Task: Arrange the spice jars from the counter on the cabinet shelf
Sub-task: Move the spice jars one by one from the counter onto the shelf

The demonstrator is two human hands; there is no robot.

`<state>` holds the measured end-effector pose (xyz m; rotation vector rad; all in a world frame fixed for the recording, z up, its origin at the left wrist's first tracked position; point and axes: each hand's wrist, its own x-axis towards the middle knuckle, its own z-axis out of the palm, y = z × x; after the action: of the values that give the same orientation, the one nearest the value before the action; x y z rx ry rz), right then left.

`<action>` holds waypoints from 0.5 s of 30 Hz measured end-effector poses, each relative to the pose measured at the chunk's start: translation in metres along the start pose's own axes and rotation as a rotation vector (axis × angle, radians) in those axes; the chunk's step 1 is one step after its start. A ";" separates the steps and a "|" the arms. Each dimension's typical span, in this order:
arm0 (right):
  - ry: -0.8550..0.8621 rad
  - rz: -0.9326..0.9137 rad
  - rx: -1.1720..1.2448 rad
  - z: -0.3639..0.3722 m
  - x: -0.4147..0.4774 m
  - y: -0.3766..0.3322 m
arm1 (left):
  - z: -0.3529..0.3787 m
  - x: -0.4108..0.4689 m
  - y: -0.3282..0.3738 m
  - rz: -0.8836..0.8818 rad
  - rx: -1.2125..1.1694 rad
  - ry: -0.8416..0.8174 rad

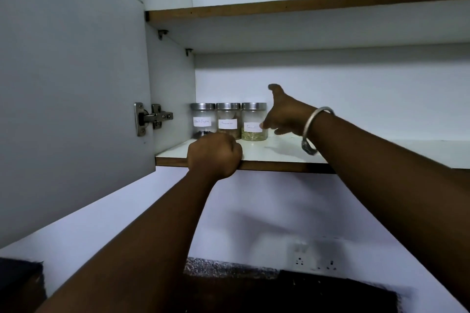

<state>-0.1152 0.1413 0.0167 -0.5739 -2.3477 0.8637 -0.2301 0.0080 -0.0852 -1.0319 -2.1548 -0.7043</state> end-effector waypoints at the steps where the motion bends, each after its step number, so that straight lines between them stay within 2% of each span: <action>1: -0.015 -0.017 -0.025 0.000 -0.018 0.000 | -0.002 -0.001 -0.001 0.002 -0.015 -0.009; 6: -0.155 -0.129 -0.473 0.023 -0.110 0.014 | -0.021 -0.028 0.006 0.092 -0.066 -0.090; 9: -0.138 -0.260 -0.675 0.043 -0.147 0.030 | -0.032 -0.066 0.018 0.234 -0.172 -0.018; 12: -0.034 -0.398 -0.576 0.069 -0.185 0.049 | -0.032 -0.125 0.025 0.291 -0.274 0.021; 15: -0.044 -0.336 -0.330 0.122 -0.233 0.076 | -0.013 -0.206 0.016 0.183 -0.373 -0.021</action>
<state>-0.0039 0.0100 -0.1965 -0.2739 -2.5463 0.3437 -0.1126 -0.0896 -0.2245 -1.4132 -1.9547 -1.0338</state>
